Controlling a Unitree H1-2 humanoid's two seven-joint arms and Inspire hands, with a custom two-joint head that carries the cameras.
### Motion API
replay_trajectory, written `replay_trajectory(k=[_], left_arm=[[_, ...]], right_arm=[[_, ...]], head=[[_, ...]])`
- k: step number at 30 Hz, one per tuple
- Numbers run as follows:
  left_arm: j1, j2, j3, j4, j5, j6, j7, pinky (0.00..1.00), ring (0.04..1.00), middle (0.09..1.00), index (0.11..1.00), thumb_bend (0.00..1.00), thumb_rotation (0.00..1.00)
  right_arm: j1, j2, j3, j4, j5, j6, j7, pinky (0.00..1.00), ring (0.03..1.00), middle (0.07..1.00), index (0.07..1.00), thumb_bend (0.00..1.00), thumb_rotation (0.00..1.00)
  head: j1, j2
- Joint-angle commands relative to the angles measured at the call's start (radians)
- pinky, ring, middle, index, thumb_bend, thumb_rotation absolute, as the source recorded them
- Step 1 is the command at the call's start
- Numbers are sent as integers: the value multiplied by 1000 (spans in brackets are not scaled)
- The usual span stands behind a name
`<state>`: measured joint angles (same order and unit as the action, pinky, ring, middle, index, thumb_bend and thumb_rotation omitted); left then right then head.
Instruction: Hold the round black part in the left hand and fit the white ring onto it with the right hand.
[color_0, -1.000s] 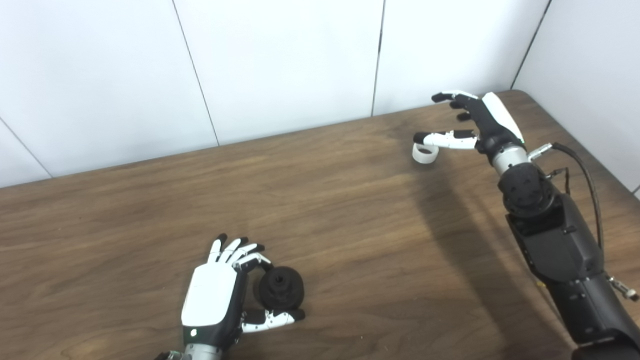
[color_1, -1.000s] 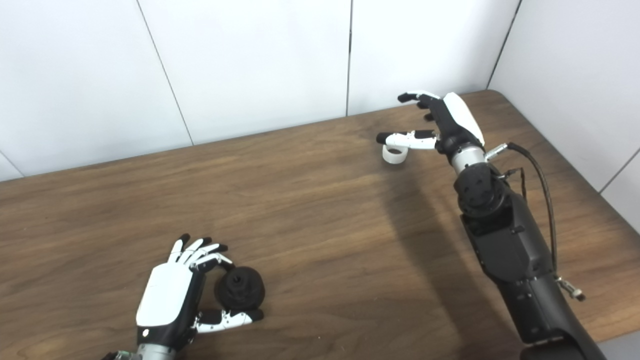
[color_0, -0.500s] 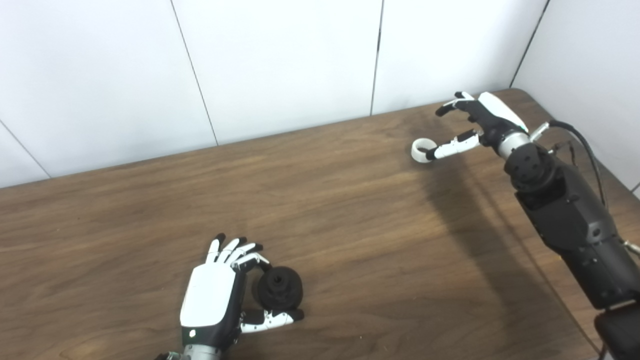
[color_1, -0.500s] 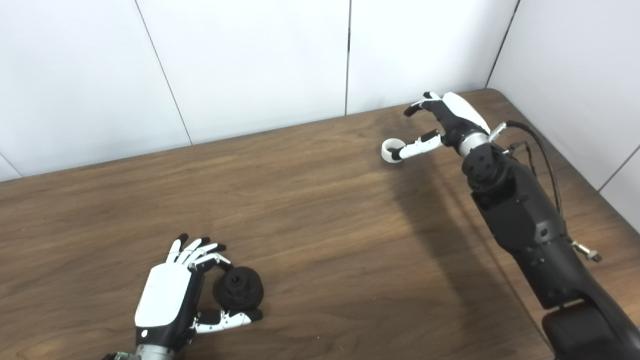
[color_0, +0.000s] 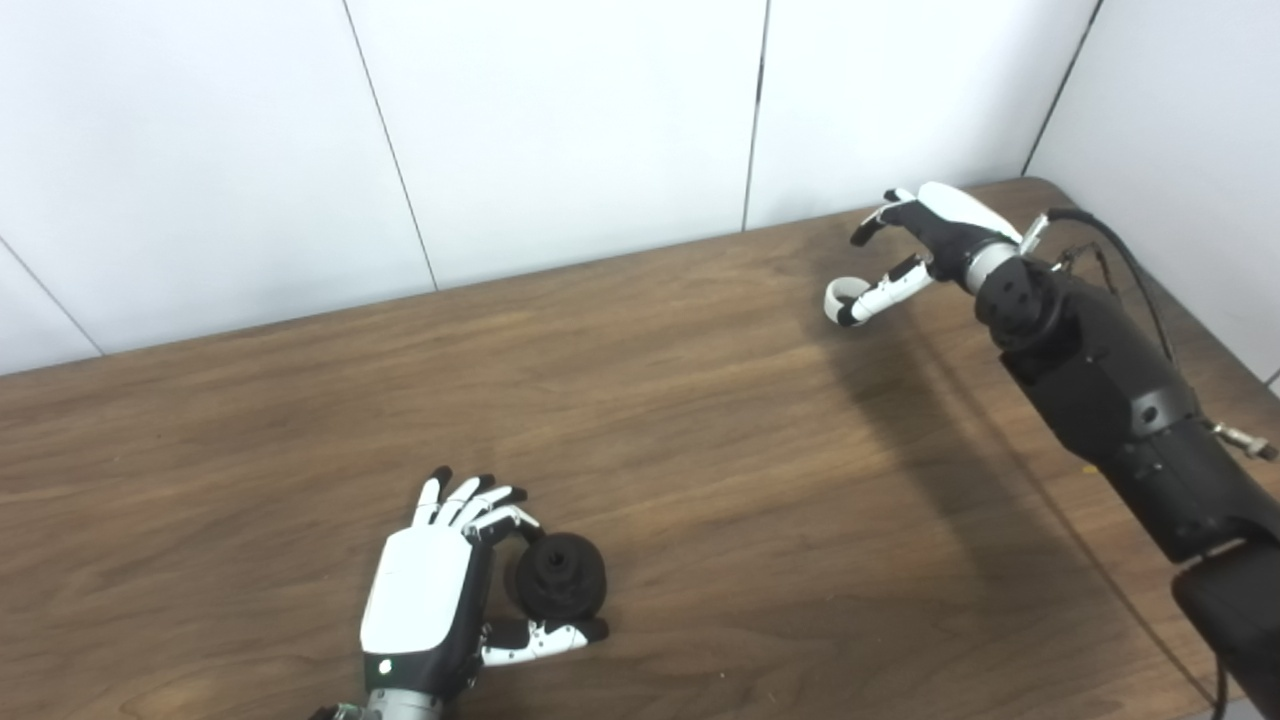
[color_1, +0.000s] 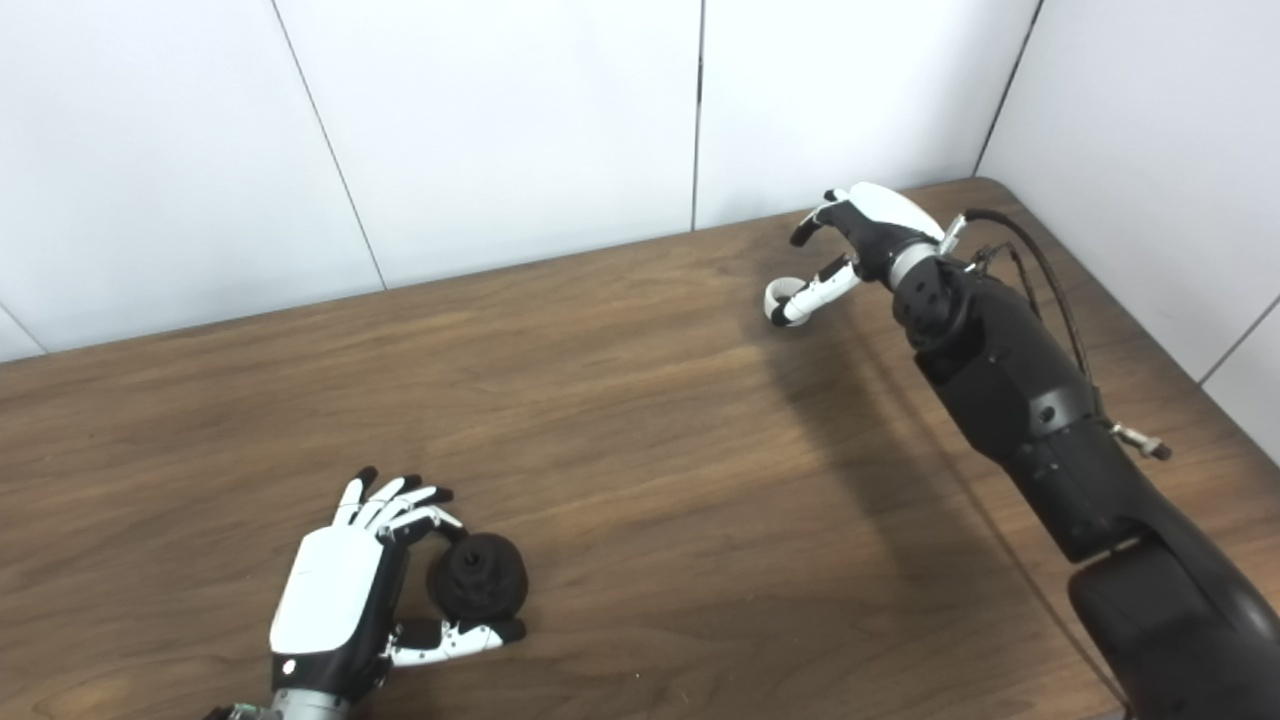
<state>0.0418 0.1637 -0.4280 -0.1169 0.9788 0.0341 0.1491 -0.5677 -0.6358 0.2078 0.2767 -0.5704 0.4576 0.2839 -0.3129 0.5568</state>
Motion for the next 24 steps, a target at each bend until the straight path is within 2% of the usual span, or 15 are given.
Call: replay_trajectory(k=[1,4,10,24], left_arm=[[44,26,3,65,18,8,12,1000,879,786,484,524,54],[45,26,3,60,18,9,9,1000,880,786,484,524,54],[44,26,1,54,28,14,5,1000,878,784,484,524,54],[43,27,0,48,32,16,0,1000,878,784,484,524,55]], right_arm=[[-69,-12,4,3,-23,-6,-17,1000,1000,1000,735,928,294],[-86,-8,24,32,-36,-6,-11,1000,1000,1000,732,924,296],[-113,-1,48,80,-57,7,0,1000,1000,1000,719,894,231],[-123,15,49,107,-108,10,27,1000,1000,988,700,877,210]], head=[[-1,1],[2,4],[5,6],[12,14]])
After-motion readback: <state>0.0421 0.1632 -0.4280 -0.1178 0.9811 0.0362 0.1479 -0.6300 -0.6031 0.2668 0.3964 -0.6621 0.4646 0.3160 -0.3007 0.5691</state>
